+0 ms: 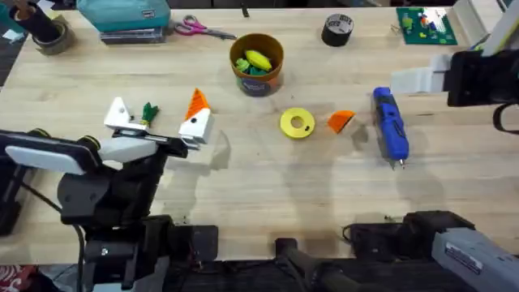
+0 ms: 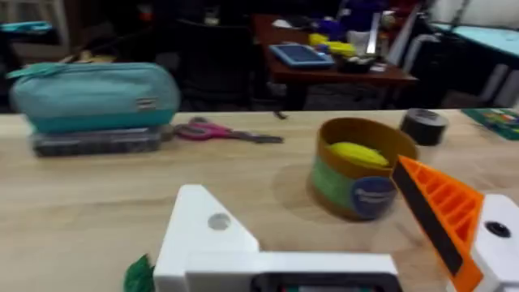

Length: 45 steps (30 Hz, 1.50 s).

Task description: Pick up the gripper from the table and insert it into the empty holder that is missing its gripper. Then pick up a screw, insert it into the mounting hole, and use the screwdriver to tighten it. Finally, clean up the table by picking up the vegetable and placing it into the bucket.

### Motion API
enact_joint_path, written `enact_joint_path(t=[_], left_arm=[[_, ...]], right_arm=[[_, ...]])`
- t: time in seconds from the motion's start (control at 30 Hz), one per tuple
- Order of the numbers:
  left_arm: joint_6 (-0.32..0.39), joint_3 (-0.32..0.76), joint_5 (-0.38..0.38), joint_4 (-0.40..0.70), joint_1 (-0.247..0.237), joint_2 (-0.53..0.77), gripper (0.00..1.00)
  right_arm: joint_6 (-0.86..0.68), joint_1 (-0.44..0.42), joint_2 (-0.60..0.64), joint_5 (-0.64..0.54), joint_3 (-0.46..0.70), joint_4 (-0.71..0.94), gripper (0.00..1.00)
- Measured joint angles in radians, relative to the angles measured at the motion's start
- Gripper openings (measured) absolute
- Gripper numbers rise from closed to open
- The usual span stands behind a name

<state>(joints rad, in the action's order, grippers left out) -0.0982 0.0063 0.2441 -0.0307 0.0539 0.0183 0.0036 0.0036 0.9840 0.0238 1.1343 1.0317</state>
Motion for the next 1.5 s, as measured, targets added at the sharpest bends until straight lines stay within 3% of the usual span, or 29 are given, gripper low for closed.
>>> enact_joint_path(t=[0.13, 0.4, 0.57, 0.7, 1.07, 1.23, 1.5], left_arm=[[0.0, 0.0, 0.139, -0.003, 0.0, -0.009, 0.986], [0.003, 0.0, 0.486, -0.003, 0.0, -0.009, 0.986], [0.063, 0.0, 0.703, 0.024, 0.0, -0.009, 0.985], [0.091, 0.0, 0.824, 0.1, 0.0, -0.009, 0.985], [0.152, 0.003, 0.987, 0.169, -0.016, -0.011, 0.986], [0.168, 0.003, 1.011, 0.174, -0.056, -0.011, 0.985], [0.174, 0.003, 1.024, 0.177, -0.058, -0.011, 0.985]], right_arm=[[0.0, 0.0, 0.0, 0.0, 0.0, 0.0, 0.996], [0.0, 0.0, 0.0, 0.0, 0.0, 0.0, 0.996], [0.0, 0.0, 0.0, 0.0, 0.0, 0.0, 0.996], [0.0, 0.0, 0.0, 0.0, 0.0, 0.0, 0.996], [0.0, 0.0, 0.0, 0.0, 0.0, 0.0, 0.996], [0.0, 0.0, 0.0, 0.0, 0.0, 0.0, 0.996], [0.0, 0.0, 0.0, 0.0, 0.0, 0.0, 0.996]])
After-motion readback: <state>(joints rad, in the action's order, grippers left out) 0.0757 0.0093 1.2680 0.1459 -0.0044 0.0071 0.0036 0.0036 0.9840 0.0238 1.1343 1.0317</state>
